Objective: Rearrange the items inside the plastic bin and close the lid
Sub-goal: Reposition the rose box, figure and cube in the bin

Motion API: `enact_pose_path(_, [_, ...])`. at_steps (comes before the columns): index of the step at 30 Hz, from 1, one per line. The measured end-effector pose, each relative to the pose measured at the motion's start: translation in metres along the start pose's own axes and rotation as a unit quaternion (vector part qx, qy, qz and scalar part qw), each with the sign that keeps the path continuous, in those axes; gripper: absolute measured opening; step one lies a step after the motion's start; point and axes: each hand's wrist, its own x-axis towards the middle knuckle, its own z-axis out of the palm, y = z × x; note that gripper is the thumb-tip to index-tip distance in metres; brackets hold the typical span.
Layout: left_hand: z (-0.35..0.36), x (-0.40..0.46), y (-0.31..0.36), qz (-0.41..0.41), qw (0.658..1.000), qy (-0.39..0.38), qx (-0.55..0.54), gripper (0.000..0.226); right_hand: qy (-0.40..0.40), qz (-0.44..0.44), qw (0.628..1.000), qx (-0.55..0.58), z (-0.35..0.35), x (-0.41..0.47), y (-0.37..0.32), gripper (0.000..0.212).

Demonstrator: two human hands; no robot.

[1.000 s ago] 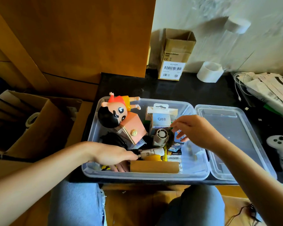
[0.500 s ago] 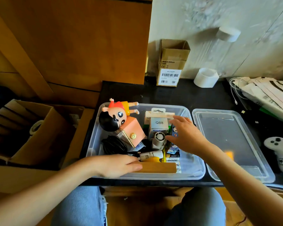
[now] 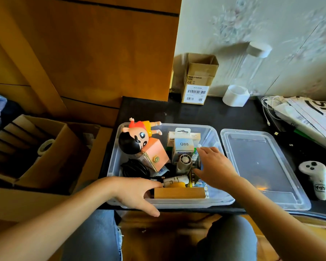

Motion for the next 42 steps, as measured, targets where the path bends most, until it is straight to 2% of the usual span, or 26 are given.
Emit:
enact_pose_path(6, [-0.001, -0.002, -0.003, 0.01, 0.999, -0.021, 0.022, 0.068, -0.004, -0.005, 1.0, -0.01, 0.003, -0.012, -0.003, 0.054])
enact_pose_path(12, [0.005, -0.01, -0.004, 0.012, 1.0, -0.011, 0.02, 0.079, -0.042, -0.023, 0.999, -0.01, -0.005, -0.015, -0.005, 0.067])
enact_pose_path(14, [0.004, -0.018, -0.002, 0.004, 1.0, 0.0, -0.02, 0.08, -0.029, -0.026, 0.999, 0.017, -0.012, -0.015, -0.006, 0.065])
enact_pose_path(15, [0.003, -0.024, 0.0, 0.006, 0.999, 0.026, -0.038, 0.075, -0.004, -0.029, 0.999, 0.031, -0.016, -0.015, -0.007, 0.061])
enact_pose_path(17, [-0.001, -0.035, 0.001, 0.029, 0.986, 0.155, -0.061, 0.062, 0.057, -0.033, 0.996, 0.054, -0.026, -0.014, -0.008, 0.046])
enact_pose_path(18, [-0.003, -0.039, -0.001, 0.054, 0.965, 0.249, -0.07, 0.049, 0.077, -0.035, 0.994, 0.071, -0.031, -0.013, -0.01, 0.037])
enact_pose_path(20, [-0.01, -0.047, -0.005, 0.099, 0.892, 0.44, -0.032, 0.016, 0.085, -0.047, 0.987, 0.126, -0.038, -0.007, -0.019, 0.025])
enact_pose_path(21, [-0.016, -0.051, -0.008, 0.1, 0.85, 0.517, 0.02, 0.015, 0.077, -0.058, 0.983, 0.155, -0.04, -0.001, -0.026, 0.023])
enact_pose_path(22, [-0.021, -0.05, -0.012, 0.082, 0.816, 0.567, 0.074, 0.024, 0.067, -0.068, 0.98, 0.176, -0.042, 0.005, -0.033, 0.024])
enact_pose_path(23, [-0.027, -0.048, -0.017, 0.05, 0.799, 0.588, 0.116, 0.038, 0.057, -0.079, 0.977, 0.189, -0.043, 0.012, -0.043, 0.027])
enact_pose_path(25, [-0.035, -0.042, -0.022, -0.022, 0.815, 0.565, 0.128, 0.068, 0.04, -0.088, 0.975, 0.198, -0.04, 0.028, -0.062, 0.036])
enact_pose_path(27, [-0.037, -0.033, -0.022, -0.065, 0.837, 0.537, 0.085, 0.082, 0.051, -0.074, 0.977, 0.196, -0.036, 0.044, -0.078, 0.045])
enact_pose_path(30, [-0.036, -0.019, -0.024, -0.088, 0.82, 0.552, 0.125, 0.076, 0.083, -0.05, 0.977, 0.192, -0.034, 0.064, -0.093, 0.059])
enact_pose_path(32, [-0.036, -0.016, -0.023, -0.086, 0.809, 0.567, 0.125, 0.07, 0.066, -0.06, 0.974, 0.209, -0.035, 0.073, -0.097, 0.064])
enact_pose_path(37, [-0.036, -0.02, -0.015, 0.006, 0.802, 0.597, -0.009, 0.06, 0.052, -0.079, 0.975, 0.203, -0.042, 0.076, -0.092, 0.05])
enact_pose_path(39, [-0.04, -0.025, -0.011, 0.062, 0.801, 0.593, -0.053, 0.064, 0.053, -0.093, 0.97, 0.219, -0.047, 0.068, -0.084, 0.056])
enact_pose_path(42, [-0.045, -0.028, -0.001, 0.124, 0.82, 0.548, -0.11, 0.076, 0.049, -0.13, 0.969, 0.206, -0.055, 0.05, -0.071, 0.076])
